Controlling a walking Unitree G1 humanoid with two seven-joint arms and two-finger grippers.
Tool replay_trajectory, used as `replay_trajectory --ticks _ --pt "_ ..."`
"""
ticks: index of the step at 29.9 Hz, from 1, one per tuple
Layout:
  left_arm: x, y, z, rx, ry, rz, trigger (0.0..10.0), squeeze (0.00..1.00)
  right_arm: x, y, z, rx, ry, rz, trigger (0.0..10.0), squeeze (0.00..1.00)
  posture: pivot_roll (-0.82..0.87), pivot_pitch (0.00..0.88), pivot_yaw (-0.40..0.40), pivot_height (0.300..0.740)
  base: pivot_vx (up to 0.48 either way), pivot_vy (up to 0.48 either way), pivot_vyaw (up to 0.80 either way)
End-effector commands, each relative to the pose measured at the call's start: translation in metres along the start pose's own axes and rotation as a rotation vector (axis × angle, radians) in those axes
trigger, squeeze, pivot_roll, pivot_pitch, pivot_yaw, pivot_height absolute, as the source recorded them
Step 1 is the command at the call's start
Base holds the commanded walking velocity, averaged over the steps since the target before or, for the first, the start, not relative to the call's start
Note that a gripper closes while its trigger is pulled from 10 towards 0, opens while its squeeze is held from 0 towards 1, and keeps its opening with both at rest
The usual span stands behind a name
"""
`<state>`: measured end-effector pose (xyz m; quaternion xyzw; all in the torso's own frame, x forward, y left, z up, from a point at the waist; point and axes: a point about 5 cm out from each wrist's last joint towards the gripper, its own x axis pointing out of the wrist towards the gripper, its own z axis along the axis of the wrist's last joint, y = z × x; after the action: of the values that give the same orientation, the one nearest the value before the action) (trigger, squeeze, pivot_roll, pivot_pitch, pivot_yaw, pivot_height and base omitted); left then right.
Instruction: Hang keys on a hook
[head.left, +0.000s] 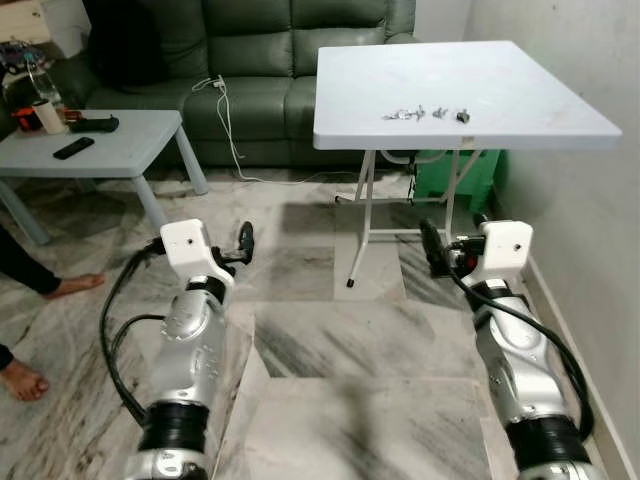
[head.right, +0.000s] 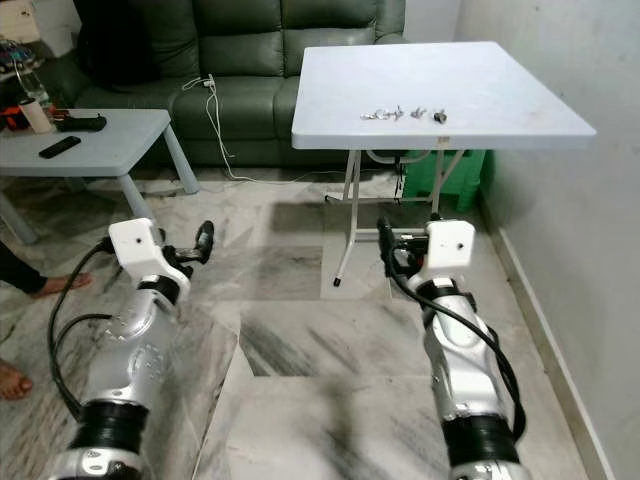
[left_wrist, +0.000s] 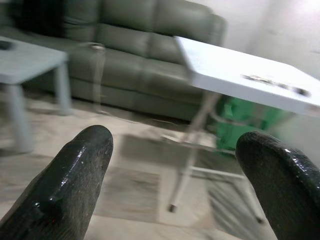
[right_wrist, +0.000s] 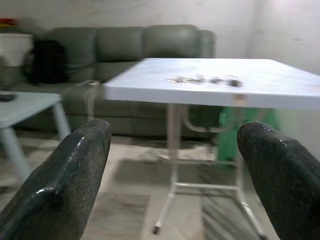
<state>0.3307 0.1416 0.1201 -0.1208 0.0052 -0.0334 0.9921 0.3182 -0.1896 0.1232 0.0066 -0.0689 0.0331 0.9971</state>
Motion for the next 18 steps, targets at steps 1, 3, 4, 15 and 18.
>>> replay_trajectory --ticks 1,3,4,15,18 --pt "0.0014 0.0052 0.0075 0.012 -0.020 0.006 10.0 0.00 0.0031 0.0051 0.0048 0.005 -0.019 0.015 10.0 0.00 -0.03 0.000 -0.028 0.740 0.000 0.000 0.00" --pt "0.0011 0.0053 0.0082 0.005 -0.026 0.003 10.0 0.00 0.0026 0.0048 0.0046 0.006 -0.020 0.015 10.0 0.00 -0.03 0.000 -0.028 0.740 0.000 0.000 0.00" --pt "0.0011 0.0055 0.0083 0.002 -0.026 0.004 10.0 0.00 0.0025 0.0049 0.0047 0.007 -0.021 0.017 10.0 0.00 -0.02 0.000 -0.028 0.740 0.000 0.000 0.00" --pt "0.0013 0.0064 0.0083 -0.003 -0.026 0.009 10.0 0.00 0.0022 0.0065 0.0043 0.014 -0.021 0.028 10.0 0.00 -0.02 0.000 -0.030 0.740 0.000 0.000 0.00" --pt "0.0011 0.0061 0.0086 -0.004 -0.027 0.008 10.0 0.00 0.0018 0.0069 0.0040 0.014 -0.019 0.030 10.0 0.00 -0.02 0.000 -0.031 0.740 0.165 0.000 0.00"
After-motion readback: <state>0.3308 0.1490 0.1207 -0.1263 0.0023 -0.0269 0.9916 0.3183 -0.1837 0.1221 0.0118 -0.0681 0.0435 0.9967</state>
